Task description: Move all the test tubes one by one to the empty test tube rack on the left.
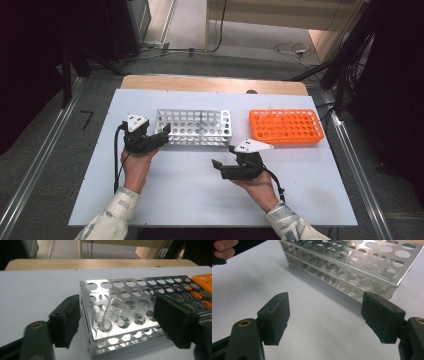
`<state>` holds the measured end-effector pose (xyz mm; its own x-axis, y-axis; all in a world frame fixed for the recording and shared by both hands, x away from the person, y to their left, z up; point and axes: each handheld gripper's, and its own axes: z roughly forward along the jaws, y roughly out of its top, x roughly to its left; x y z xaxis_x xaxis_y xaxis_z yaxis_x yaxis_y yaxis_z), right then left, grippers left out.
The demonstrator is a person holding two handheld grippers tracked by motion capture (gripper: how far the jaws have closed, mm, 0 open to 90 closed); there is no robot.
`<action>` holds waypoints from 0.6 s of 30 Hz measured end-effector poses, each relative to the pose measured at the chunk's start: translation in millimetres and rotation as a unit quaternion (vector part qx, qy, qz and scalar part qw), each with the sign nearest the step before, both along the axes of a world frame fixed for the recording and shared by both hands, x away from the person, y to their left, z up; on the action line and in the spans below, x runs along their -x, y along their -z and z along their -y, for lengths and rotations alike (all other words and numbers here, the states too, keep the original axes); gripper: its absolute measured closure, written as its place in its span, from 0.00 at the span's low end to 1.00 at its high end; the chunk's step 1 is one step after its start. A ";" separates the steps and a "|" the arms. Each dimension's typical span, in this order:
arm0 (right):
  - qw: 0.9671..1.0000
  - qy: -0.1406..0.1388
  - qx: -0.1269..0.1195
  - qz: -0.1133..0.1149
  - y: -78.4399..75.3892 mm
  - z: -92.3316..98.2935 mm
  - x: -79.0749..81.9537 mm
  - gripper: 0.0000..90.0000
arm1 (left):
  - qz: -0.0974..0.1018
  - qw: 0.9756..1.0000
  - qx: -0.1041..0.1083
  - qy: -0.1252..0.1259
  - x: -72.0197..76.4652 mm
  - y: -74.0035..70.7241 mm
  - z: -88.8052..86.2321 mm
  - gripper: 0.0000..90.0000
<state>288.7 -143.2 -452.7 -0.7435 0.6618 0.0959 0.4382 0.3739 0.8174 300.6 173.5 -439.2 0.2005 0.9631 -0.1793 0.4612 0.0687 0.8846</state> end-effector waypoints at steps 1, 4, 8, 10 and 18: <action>1.000 0.002 -0.001 0.000 -0.1 1.1 -0.7 0.24 | 0.000 1.000 0.002 0.003 0.8 -0.5 -0.3 0.19; 1.000 0.008 -0.002 0.002 -0.8 5.6 -2.7 0.24 | 0.006 1.000 0.001 0.011 3.6 -2.1 -0.9 0.16; 1.000 0.021 -0.005 0.004 -2.2 13.4 -6.5 0.24 | 0.013 1.000 -0.004 0.018 5.8 -3.7 -0.8 0.10; 1.000 0.028 -0.005 0.004 -2.6 17.3 -8.5 0.24 | 0.012 1.000 0.000 0.019 6.4 -4.3 -1.1 0.10; 0.998 0.057 -0.006 0.012 -5.5 35.5 -17.5 0.25 | 0.005 1.000 0.006 0.023 7.6 -5.2 -3.6 0.09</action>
